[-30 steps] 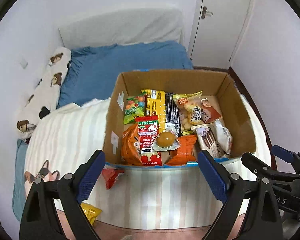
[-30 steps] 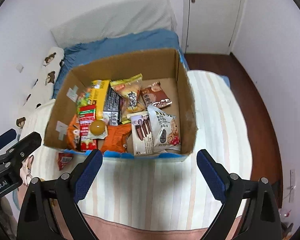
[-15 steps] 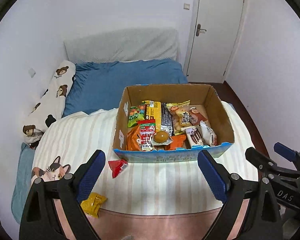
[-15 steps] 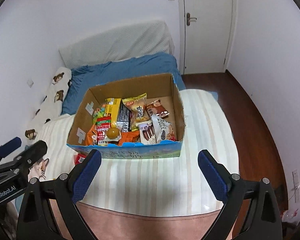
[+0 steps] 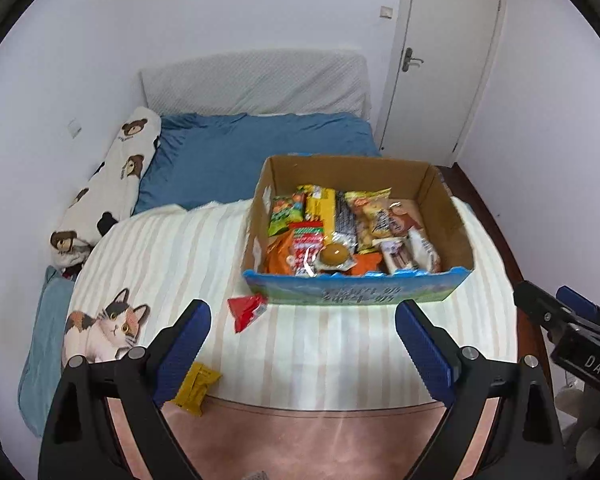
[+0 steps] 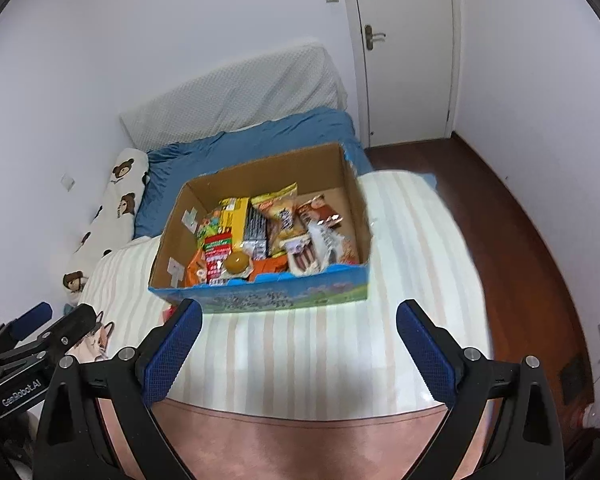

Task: Organize snacks
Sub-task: 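Grasp the yellow chip packet with the left tool while the right tool grasps the small red packet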

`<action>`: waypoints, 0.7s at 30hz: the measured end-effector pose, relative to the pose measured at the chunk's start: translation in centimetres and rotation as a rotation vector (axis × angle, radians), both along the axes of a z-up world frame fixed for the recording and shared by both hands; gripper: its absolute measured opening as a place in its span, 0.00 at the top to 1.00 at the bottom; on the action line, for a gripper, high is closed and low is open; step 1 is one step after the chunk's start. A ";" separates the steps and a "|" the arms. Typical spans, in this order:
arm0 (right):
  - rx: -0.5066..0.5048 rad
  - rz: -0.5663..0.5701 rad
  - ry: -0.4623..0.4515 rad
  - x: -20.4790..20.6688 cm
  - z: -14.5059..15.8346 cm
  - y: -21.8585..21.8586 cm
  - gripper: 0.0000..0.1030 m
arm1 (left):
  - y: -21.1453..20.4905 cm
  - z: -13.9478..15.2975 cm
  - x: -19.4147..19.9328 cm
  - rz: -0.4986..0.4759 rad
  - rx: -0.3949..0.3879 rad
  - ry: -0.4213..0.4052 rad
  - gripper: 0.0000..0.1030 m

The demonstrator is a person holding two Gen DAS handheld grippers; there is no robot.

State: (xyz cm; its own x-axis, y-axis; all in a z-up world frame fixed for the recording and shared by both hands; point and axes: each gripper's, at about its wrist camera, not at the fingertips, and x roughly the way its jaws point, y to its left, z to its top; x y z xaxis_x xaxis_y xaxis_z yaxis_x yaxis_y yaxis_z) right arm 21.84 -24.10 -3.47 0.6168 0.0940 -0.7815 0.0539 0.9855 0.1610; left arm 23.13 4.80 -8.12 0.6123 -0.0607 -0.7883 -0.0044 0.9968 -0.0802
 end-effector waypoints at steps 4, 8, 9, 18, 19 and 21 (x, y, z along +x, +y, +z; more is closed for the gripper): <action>0.069 0.045 0.066 0.7 -3.1 1.2 0.03 | 2.0 -2.3 -0.1 0.038 0.000 0.050 0.08; 0.114 0.127 0.142 1.7 -7.3 4.3 0.03 | 5.9 -6.7 -0.7 0.111 0.034 0.129 0.08; 0.126 0.150 0.171 2.0 -8.6 5.3 0.03 | 7.3 -8.3 -0.8 0.135 0.048 0.161 0.08; 0.217 0.315 0.374 5.4 -19.1 15.2 0.35 | 14.0 -19.2 0.0 0.162 0.025 0.398 0.08; 0.219 0.321 0.381 5.8 -19.7 16.1 0.35 | 14.1 -20.1 0.3 0.147 0.000 0.418 0.08; 0.225 0.321 0.384 6.7 -20.6 17.4 0.34 | 14.0 -21.8 0.9 0.116 -0.019 0.467 0.08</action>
State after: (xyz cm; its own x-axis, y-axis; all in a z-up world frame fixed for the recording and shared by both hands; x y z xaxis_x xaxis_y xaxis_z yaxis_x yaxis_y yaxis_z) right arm 28.54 -6.69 -24.11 0.2043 0.4210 -0.8837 -0.1473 0.9057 0.3975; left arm 24.04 18.82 -29.92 0.1965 -0.0297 -0.9801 -0.1552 0.9860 -0.0610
